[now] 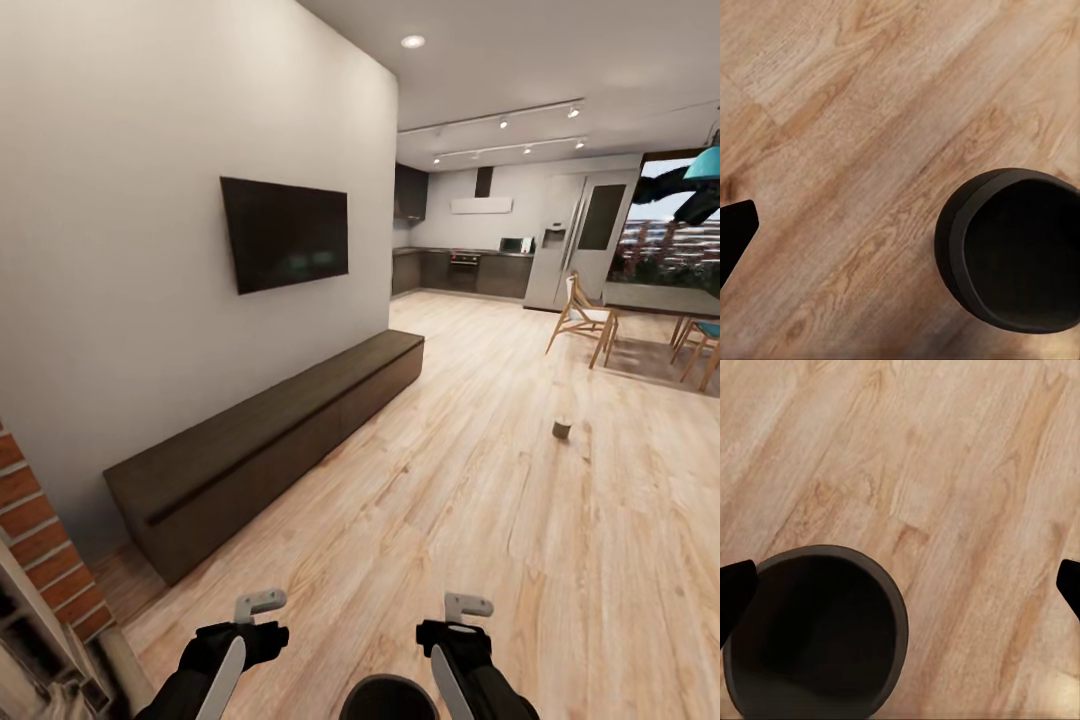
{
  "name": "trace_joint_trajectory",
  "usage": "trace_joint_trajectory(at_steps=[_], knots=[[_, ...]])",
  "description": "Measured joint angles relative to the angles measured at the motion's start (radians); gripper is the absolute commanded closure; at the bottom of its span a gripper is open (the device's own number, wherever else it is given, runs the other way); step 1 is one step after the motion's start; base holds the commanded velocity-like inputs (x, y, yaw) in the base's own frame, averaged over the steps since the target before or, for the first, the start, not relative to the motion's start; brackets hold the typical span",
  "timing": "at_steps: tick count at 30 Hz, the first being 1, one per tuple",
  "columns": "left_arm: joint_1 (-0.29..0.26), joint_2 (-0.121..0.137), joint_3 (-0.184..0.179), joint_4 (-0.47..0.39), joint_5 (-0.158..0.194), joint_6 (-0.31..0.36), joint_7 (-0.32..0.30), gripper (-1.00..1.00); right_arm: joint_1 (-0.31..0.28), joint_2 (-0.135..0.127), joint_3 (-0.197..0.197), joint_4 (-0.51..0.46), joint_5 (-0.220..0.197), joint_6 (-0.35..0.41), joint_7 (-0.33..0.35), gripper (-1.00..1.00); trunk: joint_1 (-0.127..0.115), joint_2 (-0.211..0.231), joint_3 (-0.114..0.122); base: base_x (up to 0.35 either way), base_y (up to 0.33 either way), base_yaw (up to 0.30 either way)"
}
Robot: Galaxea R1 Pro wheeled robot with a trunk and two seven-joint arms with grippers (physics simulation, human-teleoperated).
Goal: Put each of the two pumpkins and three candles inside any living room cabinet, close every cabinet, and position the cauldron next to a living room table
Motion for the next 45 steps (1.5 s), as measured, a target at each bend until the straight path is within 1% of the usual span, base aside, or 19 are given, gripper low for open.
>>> trace_joint_trajectory(at_steps=[3, 4, 5, 7, 8, 10, 11, 13, 16, 17, 18, 19, 20, 21, 27, 38, 39, 45], knots=[[0.0, 0.0, 0.001, 0.0, 0.0, -0.003, 0.0, -1.0, 0.0, 0.0, -0.002, 0.014, -0.009, -0.008, 0.006, -1.0, 0.012, -0.021, -0.009, 0.0, 0.0, 0.0], [0.0, 0.0, 0.002, 0.001, 0.001, -0.007, 0.0, -1.0, 0.0, 0.0, -0.002, 0.022, -0.009, -0.017, 0.01, -1.0, 0.015, -0.028, -0.013, 0.0, 0.0, 0.0], [0.0, 0.0, 0.002, 0.003, 0.001, -0.017, 0.001, -1.0, 0.0, 0.0, -0.001, 0.04, -0.009, -0.041, 0.019, -1.0, 0.019, -0.035, -0.016, 0.0, 0.0, 0.0], [0.0, -0.001, 0.002, 0.005, 0.001, -0.048, 0.001, -1.0, 0.0, 0.0, 0.0, 0.063, -0.008, -0.078, 0.028, -1.0, 0.027, -0.049, -0.022, 0.0, 0.0, 0.0], [0.0, -0.002, 0.003, 0.007, 0.002, -0.085, 0.001, -1.0, 0.0, 0.0, 0.001, 0.076, -0.007, -0.099, 0.033, -1.0, 0.031, -0.056, -0.025, 0.0, 0.0, 0.0], [0.0, -0.001, 0.004, 0.019, 0.003, -0.111, 0.001, -1.0, 0.0, 0.0, 0.002, 0.085, -0.005, -0.112, 0.037, -1.0, 0.038, -0.07, -0.031, 0.0, 0.0, 0.0], [0.0, -0.001, 0.005, 0.038, 0.004, -0.122, 0.001, -1.0, 0.0, 0.0, 0.003, 0.088, -0.004, -0.118, 0.039, -1.0, 0.042, -0.077, -0.035, 0.0, 0.0, 0.0], [0.0, 0.001, 0.004, 0.105, 0.003, -0.137, -0.006, -1.0, 0.0, 0.0, 0.007, 0.095, 0.008, -0.141, 0.042, -1.0, 0.05, -0.091, -0.041, 0.0, 0.0, 0.0], [0.0, 0.004, 0.002, 0.182, 0.001, -0.161, -0.011, -1.0, 0.002, 0.0, 0.017, 0.109, 0.025, -0.197, 0.043, -1.0, 0.061, -0.112, -0.05, 0.0, 0.0, 0.0], [0.0, 0.004, 0.002, 0.218, 0.0, -0.191, -0.012, -1.0, 0.002, 0.0, 0.019, 0.124, 0.029, -0.22, 0.043, -1.0, 0.065, -0.119, -0.053, 0.0, 0.0, 0.0], [0.0, 0.005, 0.002, 0.25, 0.0, -0.235, -0.013, -1.0, 0.003, 0.0, 0.021, 0.143, 0.032, -0.24, 0.043, -1.0, 0.069, -0.126, -0.056, 0.0, 0.0, 0.0], [0.0, 0.006, 0.003, 0.291, -0.001, -0.31, -0.013, -1.0, 0.003, 0.0, 0.024, 0.167, 0.035, -0.261, 0.043, -1.0, 0.073, -0.133, -0.06, 0.0, 0.0, 0.0], [0.0, 0.006, 0.003, 0.317, -0.001, -0.356, -0.012, -1.0, 0.003, 0.0, 0.026, 0.18, 0.036, -0.273, 0.043, -1.0, 0.077, -0.14, -0.063, 0.0, 0.0, 0.0], [0.0, 0.004, 0.003, 0.328, -0.001, -0.376, -0.01, -1.0, 0.003, 0.0, 0.026, 0.185, 0.037, -0.278, 0.043, -1.0, 0.081, -0.147, -0.066, 0.0, 0.0, 0.0], [0.0, 0.004, 0.003, 0.35, 0.0, -0.406, -0.009, -1.0, 0.003, 0.0, 0.022, 0.194, 0.039, -0.298, 0.044, -1.0, 0.104, -0.189, -0.085, 0.0, 0.0, 0.0], [0.0, 0.003, 0.002, 0.352, -0.001, -0.41, -0.008, -1.0, 0.003, -0.003, 0.014, 0.19, 0.031, -0.311, 0.041, -1.0, 0.146, -0.266, -0.119, 0.0, 0.0, -0.029], [0.0, 0.001, 0.001, 0.351, -0.001, -0.411, -0.008, -1.0, 0.003, -0.002, 0.015, 0.193, 0.029, -0.352, 0.041, -1.0, 0.15, -0.273, -0.122, 0.0, 0.0, -0.258], [0.0, 0.001, 0.001, 0.352, -0.001, -0.411, -0.008, -1.0, 0.003, -0.002, 0.018, 0.195, 0.031, -0.362, 0.042, -1.0, 0.173, -0.315, -0.141, 0.0, 0.0, -0.1]])
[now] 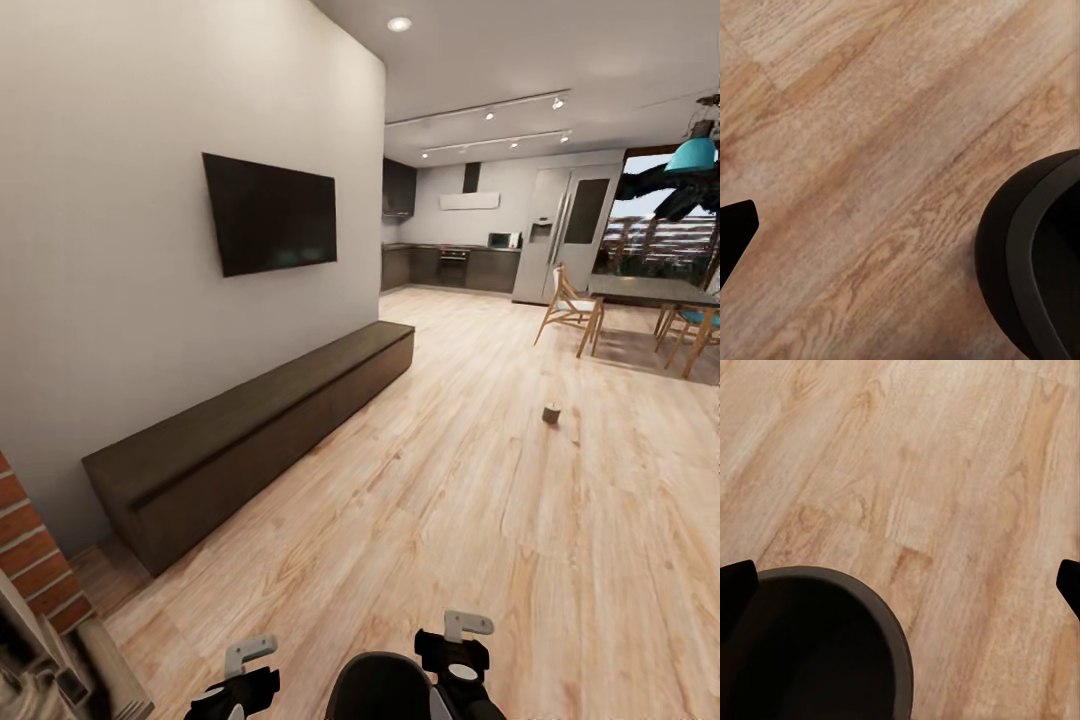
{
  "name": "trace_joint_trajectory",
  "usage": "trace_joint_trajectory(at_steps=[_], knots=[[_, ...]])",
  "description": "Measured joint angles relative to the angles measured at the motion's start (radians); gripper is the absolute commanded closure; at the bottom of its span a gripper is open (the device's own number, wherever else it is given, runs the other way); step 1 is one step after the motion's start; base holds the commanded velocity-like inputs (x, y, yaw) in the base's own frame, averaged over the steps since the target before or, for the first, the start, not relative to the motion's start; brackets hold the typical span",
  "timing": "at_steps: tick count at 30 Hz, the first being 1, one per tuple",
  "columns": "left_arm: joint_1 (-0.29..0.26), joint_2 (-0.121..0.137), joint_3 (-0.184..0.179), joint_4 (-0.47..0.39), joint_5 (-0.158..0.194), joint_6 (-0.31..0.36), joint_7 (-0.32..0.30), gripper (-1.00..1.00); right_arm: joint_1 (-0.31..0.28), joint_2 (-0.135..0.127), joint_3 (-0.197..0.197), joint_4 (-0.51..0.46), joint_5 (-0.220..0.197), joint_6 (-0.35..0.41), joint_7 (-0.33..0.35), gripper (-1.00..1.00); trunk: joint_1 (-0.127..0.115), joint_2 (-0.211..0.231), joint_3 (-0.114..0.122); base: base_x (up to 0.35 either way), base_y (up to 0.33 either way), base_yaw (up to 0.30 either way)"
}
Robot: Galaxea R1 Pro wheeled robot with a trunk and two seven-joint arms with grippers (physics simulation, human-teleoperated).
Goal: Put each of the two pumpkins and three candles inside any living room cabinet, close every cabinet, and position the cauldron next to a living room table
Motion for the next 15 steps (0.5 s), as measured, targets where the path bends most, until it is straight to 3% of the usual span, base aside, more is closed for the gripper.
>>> trace_joint_trajectory(at_steps=[15], knots=[[0.0, -0.002, -0.003, 0.001, 0.001, 0.001, 0.0, -1.0, 0.0, 0.0, 0.0, 0.0, 0.0, -0.004, -0.001, -1.0, 0.058, -0.105, -0.047, 0.0, 0.0, -0.004]])
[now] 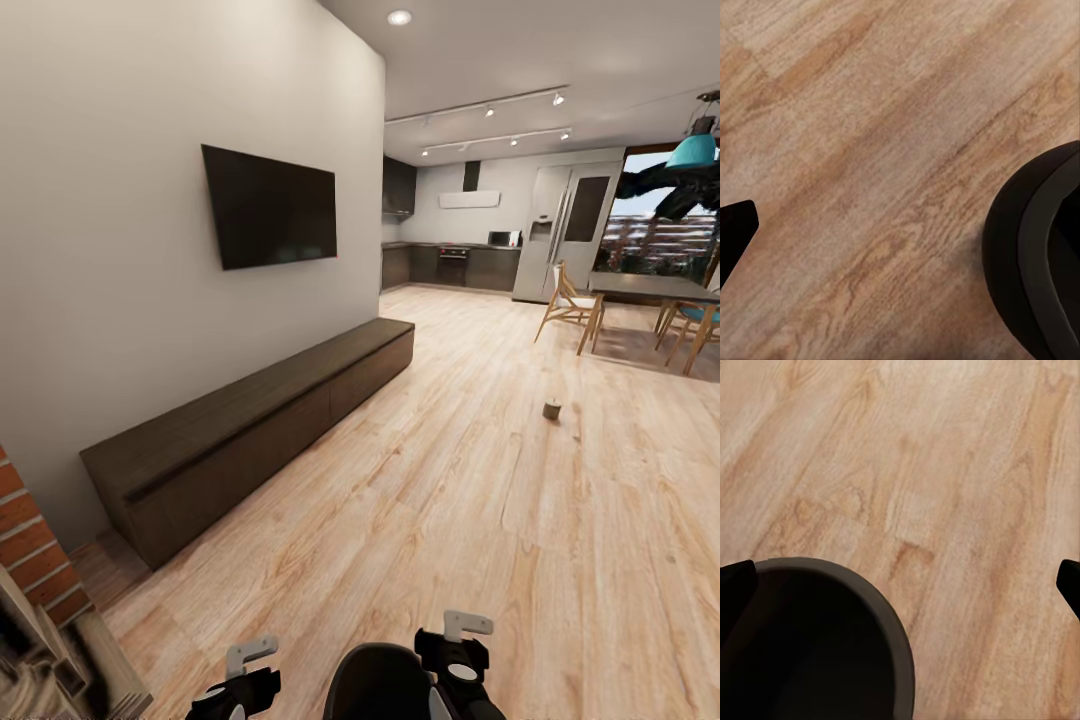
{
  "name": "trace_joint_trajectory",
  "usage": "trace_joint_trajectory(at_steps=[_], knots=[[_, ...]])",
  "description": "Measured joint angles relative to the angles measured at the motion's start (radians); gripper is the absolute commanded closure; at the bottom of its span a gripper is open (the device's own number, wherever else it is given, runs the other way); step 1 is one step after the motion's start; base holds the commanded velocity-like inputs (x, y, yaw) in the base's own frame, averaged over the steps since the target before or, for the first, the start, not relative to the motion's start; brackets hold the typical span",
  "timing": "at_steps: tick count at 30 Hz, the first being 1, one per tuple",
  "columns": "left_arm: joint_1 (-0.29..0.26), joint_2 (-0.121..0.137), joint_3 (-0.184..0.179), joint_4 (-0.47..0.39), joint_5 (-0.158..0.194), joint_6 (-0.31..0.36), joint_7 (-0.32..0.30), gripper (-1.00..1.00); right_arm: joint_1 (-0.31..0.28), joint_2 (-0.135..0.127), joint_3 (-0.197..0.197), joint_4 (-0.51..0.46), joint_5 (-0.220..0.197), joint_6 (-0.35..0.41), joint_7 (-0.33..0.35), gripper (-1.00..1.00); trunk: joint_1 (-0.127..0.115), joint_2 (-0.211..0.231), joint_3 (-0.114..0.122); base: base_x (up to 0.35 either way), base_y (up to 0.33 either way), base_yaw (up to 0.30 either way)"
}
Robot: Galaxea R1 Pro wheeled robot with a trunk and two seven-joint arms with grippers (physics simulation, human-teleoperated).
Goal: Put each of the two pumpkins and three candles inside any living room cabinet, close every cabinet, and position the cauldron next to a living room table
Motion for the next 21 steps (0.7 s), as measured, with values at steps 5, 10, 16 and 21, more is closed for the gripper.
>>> trace_joint_trajectory(at_steps=[5, 10, 16, 21], knots=[[-0.014, -0.044, -0.004, 0.042, 0.001, 0.01, 0.003, -1.0, -0.017, 0.002, 0.002, -0.002, 0.003, 0.065, -0.001, -1.0, 0.019, -0.035, -0.016, 0.0, 0.0, 0.0], [-0.115, -0.071, -0.005, 0.04, 0.003, 0.161, 0.006, -1.0, -0.109, 0.002, 0.004, -0.005, 0.0, 0.261, -0.005, -1.0, 0.038, -0.07, -0.031, 0.0, 0.0, 0.0], [-0.164, -0.097, -0.001, -0.069, 0.018, 0.367, 0.027, -1.0, -0.171, 0.002, -0.001, -0.006, -0.027, 0.454, -0.005, -1.0, 0.061, -0.112, -0.05, 0.0, 0.0, 0.0], [-0.171, -0.098, -0.002, -0.137, 0.182, 0.394, 0.259, -1.0, -0.18, 0.0, -0.001, -0.006, -0.072, 0.585, -0.005, -1.0, 0.081, -0.147, -0.066, 0.0, 0.0, 0.0]])
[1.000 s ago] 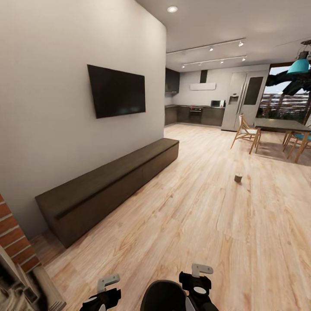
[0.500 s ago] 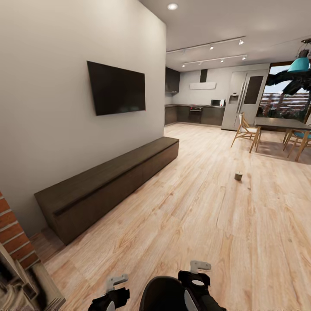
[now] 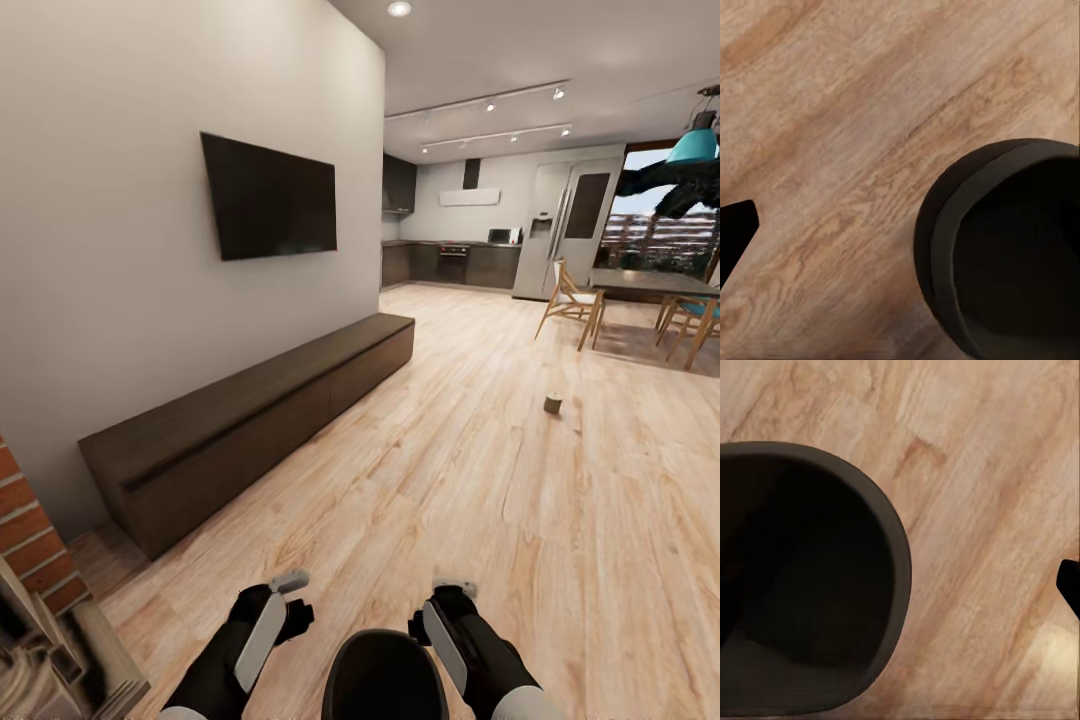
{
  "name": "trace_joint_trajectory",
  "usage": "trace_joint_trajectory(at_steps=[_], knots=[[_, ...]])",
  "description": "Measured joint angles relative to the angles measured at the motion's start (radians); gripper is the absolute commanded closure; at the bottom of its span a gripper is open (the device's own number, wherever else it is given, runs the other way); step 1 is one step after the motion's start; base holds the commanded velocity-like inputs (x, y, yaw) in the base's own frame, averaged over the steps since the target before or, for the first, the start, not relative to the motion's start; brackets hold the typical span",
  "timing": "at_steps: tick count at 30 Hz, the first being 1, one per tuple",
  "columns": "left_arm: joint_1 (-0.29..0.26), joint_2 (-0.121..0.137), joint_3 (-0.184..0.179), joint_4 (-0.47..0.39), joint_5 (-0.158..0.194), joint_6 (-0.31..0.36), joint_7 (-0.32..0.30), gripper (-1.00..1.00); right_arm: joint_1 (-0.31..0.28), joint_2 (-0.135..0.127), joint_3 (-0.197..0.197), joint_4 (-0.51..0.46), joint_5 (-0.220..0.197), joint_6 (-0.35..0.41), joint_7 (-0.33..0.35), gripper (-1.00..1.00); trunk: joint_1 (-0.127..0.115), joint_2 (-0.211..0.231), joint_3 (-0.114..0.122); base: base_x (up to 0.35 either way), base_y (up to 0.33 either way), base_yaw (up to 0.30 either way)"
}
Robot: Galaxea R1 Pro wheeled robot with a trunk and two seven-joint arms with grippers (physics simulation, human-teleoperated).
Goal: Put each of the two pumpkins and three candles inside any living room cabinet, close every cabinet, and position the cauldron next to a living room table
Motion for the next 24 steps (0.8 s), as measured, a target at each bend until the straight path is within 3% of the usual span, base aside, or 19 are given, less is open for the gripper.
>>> trace_joint_trajectory(at_steps=[2, 7, 10, 14, 24], knots=[[0.0, 0.0, -0.002, -0.024, 0.051, 0.001, 0.075, -1.0, -0.001, 0.0, 0.001, -0.001, -0.003, 0.041, 0.001, -1.0, 0.008, -0.014, -0.006, 0.0, 0.0, 0.0], [-0.001, 0.0, -0.044, -0.045, 0.1, 0.001, 0.164, -1.0, -0.001, -0.001, -0.001, -0.002, -0.007, 0.112, 0.005, -1.0, 0.027, -0.049, -0.022, 0.0, 0.0, 0.0], [-0.001, 0.0, -0.071, -0.047, 0.107, 0.0, 0.178, -1.0, -0.001, -0.003, -0.003, -0.004, -0.006, 0.122, 0.006, -1.0, 0.038, -0.07, -0.031, 0.0, 0.0, 0.0], [-0.001, 0.0, -0.137, -0.031, 0.111, 0.002, 0.179, -1.0, -0.001, -0.009, -0.001, -0.047, -0.005, 0.126, 0.007, -1.0, 0.054, -0.098, -0.044, 0.0, 0.0, 0.0], [-0.001, 0.0, -0.153, -0.003, 0.112, 0.008, 0.174, -1.0, -0.001, -0.021, -0.001, -0.059, -0.008, 0.125, 0.022, -1.0, 0.092, -0.168, -0.075, 0.0, 0.0, 0.0]])
